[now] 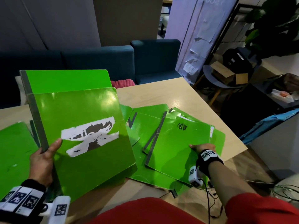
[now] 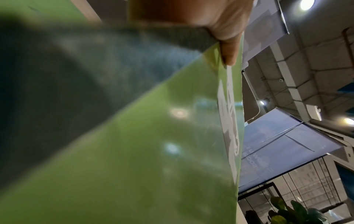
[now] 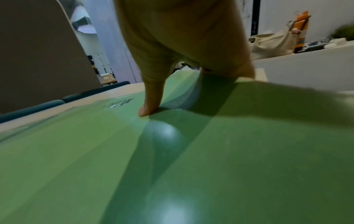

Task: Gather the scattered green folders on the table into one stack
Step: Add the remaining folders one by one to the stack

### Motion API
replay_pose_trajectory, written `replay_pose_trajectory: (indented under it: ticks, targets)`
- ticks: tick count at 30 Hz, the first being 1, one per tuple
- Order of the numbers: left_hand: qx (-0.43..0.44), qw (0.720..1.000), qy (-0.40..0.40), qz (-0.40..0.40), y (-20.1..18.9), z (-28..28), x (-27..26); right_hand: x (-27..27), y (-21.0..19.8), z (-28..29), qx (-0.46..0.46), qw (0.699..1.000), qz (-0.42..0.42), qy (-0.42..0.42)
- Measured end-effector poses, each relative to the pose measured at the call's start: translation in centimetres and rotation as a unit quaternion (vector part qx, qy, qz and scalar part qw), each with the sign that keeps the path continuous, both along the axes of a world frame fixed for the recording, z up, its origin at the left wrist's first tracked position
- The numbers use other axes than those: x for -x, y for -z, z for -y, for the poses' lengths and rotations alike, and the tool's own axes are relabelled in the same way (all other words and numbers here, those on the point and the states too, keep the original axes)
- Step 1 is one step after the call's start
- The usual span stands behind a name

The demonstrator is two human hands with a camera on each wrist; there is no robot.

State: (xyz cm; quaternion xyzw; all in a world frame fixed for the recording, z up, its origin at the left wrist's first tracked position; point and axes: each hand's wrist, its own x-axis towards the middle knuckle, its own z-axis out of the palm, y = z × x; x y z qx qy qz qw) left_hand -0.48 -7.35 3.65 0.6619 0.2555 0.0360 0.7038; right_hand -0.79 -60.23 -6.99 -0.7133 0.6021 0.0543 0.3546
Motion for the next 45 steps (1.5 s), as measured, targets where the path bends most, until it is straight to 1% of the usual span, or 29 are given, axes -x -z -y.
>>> replay_pose_trajectory:
  ticks: [2, 4, 5, 6, 8, 9, 11, 13, 14, 15, 16, 17, 20, 22, 24, 26, 27, 29, 31, 32, 33, 34, 36, 39, 43, 45]
  targets:
    - [-0.001, 1.000, -0.002, -0.001, 0.3, -0.2, -0.1, -0.7, -2.3, -1.0, -0.006, 0.998, 0.054, -0.025]
    - [0.000, 1.000, -0.009, -0.007, 0.4, -0.5, -0.2, -1.4, -4.4, -1.1, 0.006, 0.988, 0.131, -0.077]
    - [-0.002, 1.000, -0.014, -0.009, 0.4, -0.6, -0.3, -1.8, -5.6, -1.1, 0.000, 0.977, 0.185, -0.101]
    - [-0.001, 1.000, -0.019, -0.003, 0.1, -0.7, -0.2, -2.2, -7.1, -1.4, -0.024, 0.961, 0.251, -0.113]
    - [0.006, 1.000, -0.022, 0.015, -0.4, -0.4, -0.1, -2.7, -10.6, -1.8, -0.072, 0.914, 0.378, -0.130]
    - [0.010, 0.999, -0.024, 0.024, -0.7, -0.4, -0.1, -3.0, -12.7, -2.4, -0.099, 0.884, 0.431, -0.150]
    - [0.013, 0.999, -0.039, 0.035, -0.8, -0.4, 0.0, -3.0, -17.2, -3.9, -0.149, 0.826, 0.509, -0.193]
    - [0.012, 0.998, -0.046, 0.030, -0.9, -0.1, 0.0, -2.9, -20.2, -5.9, -0.215, 0.779, 0.540, -0.233]
    - [0.010, 0.998, -0.048, 0.027, -1.1, 0.0, 0.0, -3.2, -20.9, -7.1, -0.247, 0.756, 0.550, -0.257]
    - [0.012, 0.998, -0.047, 0.027, -1.1, 0.1, -0.1, -3.4, -20.9, -8.3, -0.268, 0.748, 0.547, -0.264]
    - [0.021, 0.998, -0.046, 0.030, -1.3, 0.2, -0.1, -4.1, -20.5, -9.8, -0.292, 0.743, 0.537, -0.273]
    - [0.024, 0.998, -0.042, 0.036, -1.4, 0.5, -0.2, -4.6, -19.8, -11.4, -0.308, 0.746, 0.523, -0.275]
    - [0.044, 0.998, -0.011, 0.046, -2.3, 1.3, -0.2, -5.8, -16.7, -17.1, -0.338, 0.763, 0.469, -0.290]
    - [0.048, 0.998, 0.006, 0.037, -2.6, 1.6, -0.4, -6.0, -15.4, -20.5, -0.360, 0.776, 0.427, -0.293]
    - [0.046, 0.997, 0.026, 0.051, -3.8, 2.2, -0.6, -6.3, -14.5, -23.0, -0.386, 0.786, 0.375, -0.304]
    - [0.004, 0.996, 0.023, 0.087, -5.3, 2.6, -0.6, -6.4, -14.2, -24.8, -0.406, 0.781, 0.353, -0.318]
    - [-0.025, 0.993, 0.011, 0.114, -5.9, 2.6, -0.6, -6.4, -14.3, -25.2, -0.404, 0.781, 0.360, -0.311]
    - [-0.034, 0.985, 0.012, 0.171, -6.6, 1.9, -1.0, -6.2, -14.9, -25.8, -0.402, 0.775, 0.391, -0.290]
    - [-0.040, 0.973, 0.054, 0.221, -7.1, 0.9, -1.4, -6.2, -15.8, -25.9, -0.401, 0.753, 0.434, -0.291]
    - [-0.047, 0.969, 0.074, 0.231, -7.1, 0.5, -1.5, -6.1, -16.1, -26.0, -0.402, 0.733, 0.459, -0.302]
    - [-0.060, 0.965, 0.081, 0.241, -7.0, 0.1, -1.5, -6.1, -16.2, -26.1, -0.398, 0.716, 0.478, -0.317]
    - [-0.074, 0.961, 0.074, 0.257, -6.5, -0.3, -1.5, -6.1, -16.3, -26.2, -0.394, 0.708, 0.486, -0.328]
    - [-0.102, 0.952, 0.058, 0.282, -6.2, -0.6, -1.2, -6.2, -16.1, -26.4, -0.383, 0.712, 0.466, -0.359]
    - [-0.087, 0.949, 0.018, 0.302, -6.2, -0.1, -0.4, -6.1, -15.5, -26.7, -0.372, 0.706, 0.442, -0.409]
    - [-0.058, 0.944, -0.019, 0.325, -6.6, 0.5, -0.1, -6.0, -14.3, -27.2, -0.358, 0.723, 0.421, -0.415]
    - [-0.061, 0.943, -0.028, 0.325, -6.2, 0.8, -0.3, -6.0, -13.6, -27.3, -0.352, 0.731, 0.404, -0.423]
